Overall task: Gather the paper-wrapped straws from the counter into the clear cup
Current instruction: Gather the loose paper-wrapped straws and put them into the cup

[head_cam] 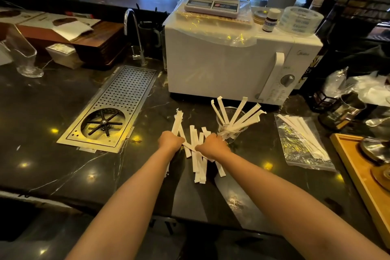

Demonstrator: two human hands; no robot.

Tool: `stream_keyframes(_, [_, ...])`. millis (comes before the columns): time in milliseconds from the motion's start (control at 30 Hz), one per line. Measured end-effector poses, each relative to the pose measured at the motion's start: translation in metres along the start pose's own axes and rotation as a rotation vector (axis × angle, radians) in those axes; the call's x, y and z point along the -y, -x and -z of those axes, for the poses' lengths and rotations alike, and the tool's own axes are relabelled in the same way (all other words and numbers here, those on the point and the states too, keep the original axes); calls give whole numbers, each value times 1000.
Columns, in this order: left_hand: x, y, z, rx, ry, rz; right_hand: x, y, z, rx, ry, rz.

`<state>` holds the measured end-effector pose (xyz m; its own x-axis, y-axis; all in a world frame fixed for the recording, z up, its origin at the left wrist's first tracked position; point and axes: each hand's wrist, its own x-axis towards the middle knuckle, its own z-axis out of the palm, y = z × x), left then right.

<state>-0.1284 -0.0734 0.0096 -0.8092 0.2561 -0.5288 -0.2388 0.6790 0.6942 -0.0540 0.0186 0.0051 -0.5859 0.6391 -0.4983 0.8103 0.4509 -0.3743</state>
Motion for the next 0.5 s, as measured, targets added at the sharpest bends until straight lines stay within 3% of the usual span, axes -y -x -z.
stream_keyframes(500, [-15,-18,-13,88,-50,-45,23,-22,-7,27,-100,-64])
